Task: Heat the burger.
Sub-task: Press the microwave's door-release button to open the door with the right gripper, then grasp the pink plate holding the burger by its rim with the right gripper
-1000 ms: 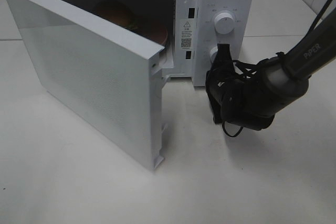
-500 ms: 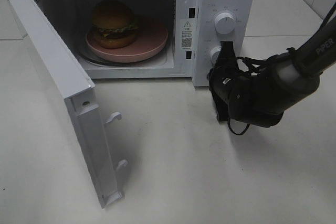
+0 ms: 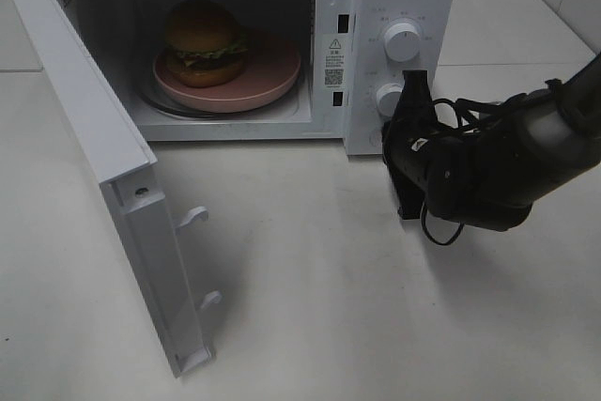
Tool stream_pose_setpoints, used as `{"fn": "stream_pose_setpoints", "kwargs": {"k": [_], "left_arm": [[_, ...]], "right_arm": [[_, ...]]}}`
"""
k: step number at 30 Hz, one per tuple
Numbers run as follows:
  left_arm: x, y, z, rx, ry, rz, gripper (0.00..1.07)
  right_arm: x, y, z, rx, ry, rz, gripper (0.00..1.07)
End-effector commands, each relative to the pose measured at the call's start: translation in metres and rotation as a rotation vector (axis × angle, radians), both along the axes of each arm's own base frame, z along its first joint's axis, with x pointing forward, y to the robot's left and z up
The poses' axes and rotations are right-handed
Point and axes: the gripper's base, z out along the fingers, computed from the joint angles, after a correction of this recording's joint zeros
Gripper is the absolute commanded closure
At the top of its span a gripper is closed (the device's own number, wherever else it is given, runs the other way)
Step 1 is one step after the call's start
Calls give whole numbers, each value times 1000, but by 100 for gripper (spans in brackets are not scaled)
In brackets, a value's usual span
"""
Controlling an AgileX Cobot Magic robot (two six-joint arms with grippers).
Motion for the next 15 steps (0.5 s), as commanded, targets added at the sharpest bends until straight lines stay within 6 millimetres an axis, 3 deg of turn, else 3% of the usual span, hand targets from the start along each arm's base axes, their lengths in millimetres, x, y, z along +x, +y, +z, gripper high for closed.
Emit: {"fn": "stream_pose_setpoints", "kwargs": {"k": [1,15], "left_arm": [[-3,-1,-1,-5,-22,-6,6],[-3,-1,-1,-5,-22,-6,6]], "right_arm": [[-4,1,5,-4,1,18,107],[-36,-3,23,-126,124,181,107]]}}
